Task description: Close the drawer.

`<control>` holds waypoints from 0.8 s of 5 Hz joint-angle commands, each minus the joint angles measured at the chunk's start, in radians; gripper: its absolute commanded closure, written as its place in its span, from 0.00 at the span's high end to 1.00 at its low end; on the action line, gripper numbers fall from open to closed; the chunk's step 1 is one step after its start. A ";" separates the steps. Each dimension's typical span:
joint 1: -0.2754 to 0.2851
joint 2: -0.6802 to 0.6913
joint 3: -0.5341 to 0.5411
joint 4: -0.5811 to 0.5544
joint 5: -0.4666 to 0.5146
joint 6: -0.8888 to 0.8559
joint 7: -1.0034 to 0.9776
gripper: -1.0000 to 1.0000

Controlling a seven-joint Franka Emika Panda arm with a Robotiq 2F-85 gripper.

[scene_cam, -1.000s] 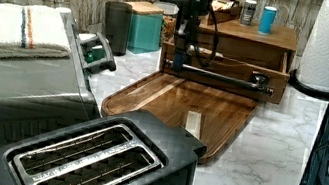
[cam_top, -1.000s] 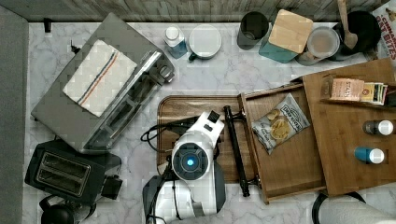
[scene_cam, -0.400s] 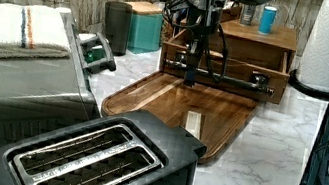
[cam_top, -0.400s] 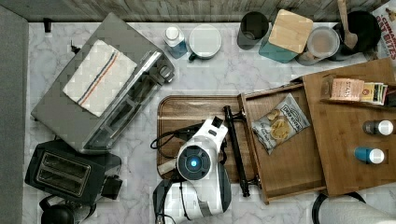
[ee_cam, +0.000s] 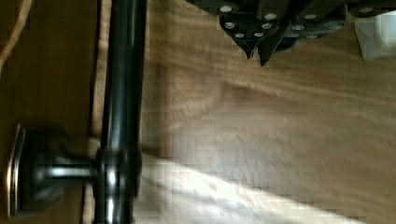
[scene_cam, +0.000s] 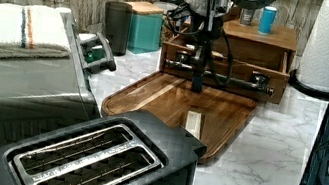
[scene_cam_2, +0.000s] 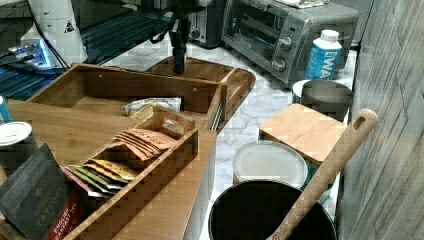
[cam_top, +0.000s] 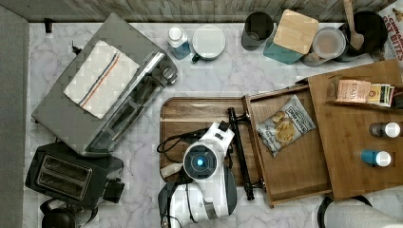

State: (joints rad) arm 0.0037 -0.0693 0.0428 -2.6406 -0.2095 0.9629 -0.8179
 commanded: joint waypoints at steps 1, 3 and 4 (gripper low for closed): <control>-0.059 -0.041 -0.124 0.045 0.041 -0.023 -0.221 0.00; 0.015 0.001 -0.289 0.105 0.093 -0.032 -0.342 0.00; -0.074 0.047 -0.267 0.146 0.146 -0.020 -0.467 0.00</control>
State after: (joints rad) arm -0.0086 -0.0541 -0.1842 -2.6074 -0.1163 0.9507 -1.1523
